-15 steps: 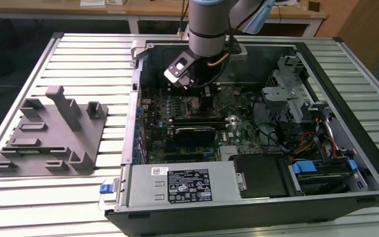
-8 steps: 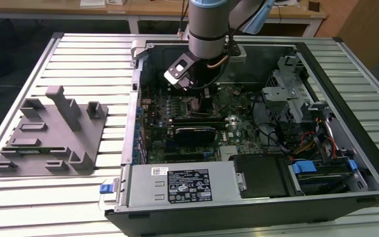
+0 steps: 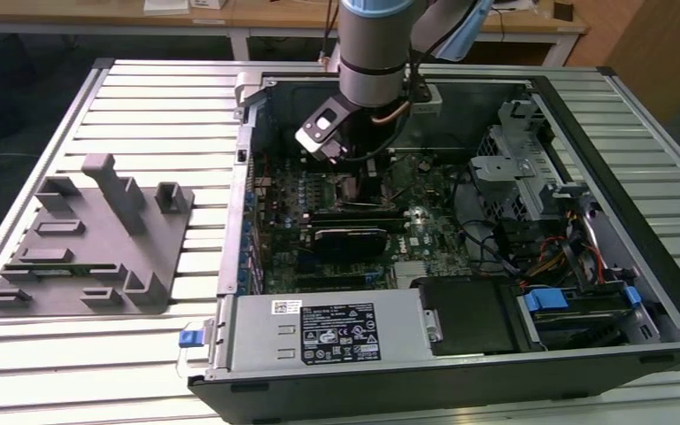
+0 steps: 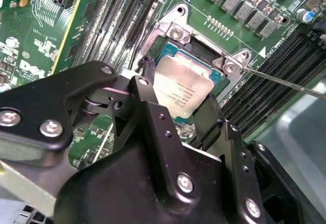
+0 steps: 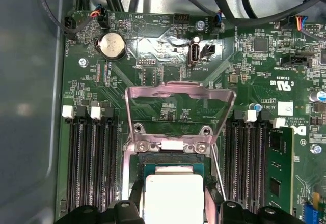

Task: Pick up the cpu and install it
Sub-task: 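Place the cpu into insertion slot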

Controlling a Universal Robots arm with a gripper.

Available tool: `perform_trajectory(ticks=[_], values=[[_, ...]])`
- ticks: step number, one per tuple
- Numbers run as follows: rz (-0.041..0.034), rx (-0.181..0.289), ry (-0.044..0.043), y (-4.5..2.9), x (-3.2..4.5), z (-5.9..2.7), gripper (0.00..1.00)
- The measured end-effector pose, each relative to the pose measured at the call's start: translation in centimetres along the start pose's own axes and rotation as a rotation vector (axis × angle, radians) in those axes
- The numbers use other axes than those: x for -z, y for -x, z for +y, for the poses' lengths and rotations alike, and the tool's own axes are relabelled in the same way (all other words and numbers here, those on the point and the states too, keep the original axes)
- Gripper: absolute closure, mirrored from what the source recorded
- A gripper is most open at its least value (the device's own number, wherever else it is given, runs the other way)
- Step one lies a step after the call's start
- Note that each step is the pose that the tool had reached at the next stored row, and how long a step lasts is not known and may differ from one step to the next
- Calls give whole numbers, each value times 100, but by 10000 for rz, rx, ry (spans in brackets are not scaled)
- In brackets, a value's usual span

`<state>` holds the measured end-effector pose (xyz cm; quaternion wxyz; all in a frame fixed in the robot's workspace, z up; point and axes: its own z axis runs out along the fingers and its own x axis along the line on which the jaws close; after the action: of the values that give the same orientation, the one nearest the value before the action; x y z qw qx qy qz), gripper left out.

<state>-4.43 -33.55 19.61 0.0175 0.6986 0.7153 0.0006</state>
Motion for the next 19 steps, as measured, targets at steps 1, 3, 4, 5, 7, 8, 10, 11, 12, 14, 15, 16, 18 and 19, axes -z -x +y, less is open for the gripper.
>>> perform_trajectory(ticks=[1, 3, 4, 5, 7, 8, 10, 11, 12, 14, 15, 16, 18, 19], values=[[-1, 0, -2, -2, -3, 2, 45], [0, 0, -3, -5, -7, 4, 45], [-1, 0, -4, -5, -7, 4, 45], [2, 0, -2, -5, -10, 4, 45], [2, 1, -3, -6, -19, 7, 45], [1, 1, -4, -6, -25, 8, 45], [2, 0, -6, -6, -36, 10, 45], [1, 0, -7, -6, -39, 10, 45], [2, 0, -8, -6, -41, 11, 45], [-1, 1, -10, -6, -44, 12, 45], [-1, 1, -11, -6, -45, 13, 45], [-1, 1, -12, -6, -47, 14, 45], [5, 0, -11, -7, -49, 16, 45], [10, 0, -12, -7, -51, 18, 45]])
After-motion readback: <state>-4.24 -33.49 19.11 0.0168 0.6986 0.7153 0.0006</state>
